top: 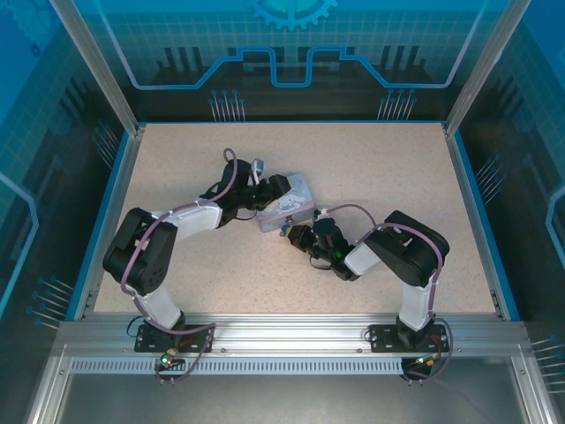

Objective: Unlock a padlock with a key

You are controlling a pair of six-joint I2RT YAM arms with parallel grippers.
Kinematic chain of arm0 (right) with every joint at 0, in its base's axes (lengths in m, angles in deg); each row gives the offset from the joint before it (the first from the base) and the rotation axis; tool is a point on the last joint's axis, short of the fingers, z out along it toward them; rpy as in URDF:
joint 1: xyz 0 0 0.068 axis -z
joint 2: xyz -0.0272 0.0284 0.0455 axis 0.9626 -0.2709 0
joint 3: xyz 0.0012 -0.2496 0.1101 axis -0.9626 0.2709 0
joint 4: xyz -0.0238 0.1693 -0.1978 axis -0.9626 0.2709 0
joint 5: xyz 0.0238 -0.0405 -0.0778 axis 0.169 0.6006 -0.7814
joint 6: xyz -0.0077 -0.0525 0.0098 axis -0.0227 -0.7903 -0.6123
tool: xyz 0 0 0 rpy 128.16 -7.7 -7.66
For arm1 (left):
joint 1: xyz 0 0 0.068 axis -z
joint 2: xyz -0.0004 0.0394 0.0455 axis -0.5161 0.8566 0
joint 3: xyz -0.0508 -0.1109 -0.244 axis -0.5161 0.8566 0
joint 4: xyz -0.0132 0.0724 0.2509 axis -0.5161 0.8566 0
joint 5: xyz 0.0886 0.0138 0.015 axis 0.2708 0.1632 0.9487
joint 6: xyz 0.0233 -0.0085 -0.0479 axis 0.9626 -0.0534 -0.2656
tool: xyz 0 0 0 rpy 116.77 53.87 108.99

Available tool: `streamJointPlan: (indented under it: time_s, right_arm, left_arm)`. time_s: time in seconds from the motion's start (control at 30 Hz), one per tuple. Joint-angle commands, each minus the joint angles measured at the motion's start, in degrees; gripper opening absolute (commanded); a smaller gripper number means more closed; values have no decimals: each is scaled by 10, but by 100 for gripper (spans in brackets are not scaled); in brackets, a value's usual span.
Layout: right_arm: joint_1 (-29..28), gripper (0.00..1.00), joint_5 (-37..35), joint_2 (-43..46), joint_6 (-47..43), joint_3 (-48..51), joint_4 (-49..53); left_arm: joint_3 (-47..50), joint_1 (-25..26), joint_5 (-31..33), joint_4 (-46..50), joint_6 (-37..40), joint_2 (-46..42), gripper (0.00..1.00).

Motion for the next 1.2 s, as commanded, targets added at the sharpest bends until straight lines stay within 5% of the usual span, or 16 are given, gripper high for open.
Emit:
streamJointPlan:
  time_s: [0.0,0.37,0.73,1.17]
  right_arm:
    - [13,3,-20,9,28,8,-2]
    - [46,3,-19,31,53,16,31]
    - [72,2,-1,73,17,-47,246]
    - [96,2,-15,97,-38,-87,340]
  left_arm:
    - [20,17,10,27,-7,-12,72]
    - [32,43,26,28,-11,-21,73]
    - [43,59,26,9,-22,-8,73]
    - [52,64,25,-2,-25,6,73]
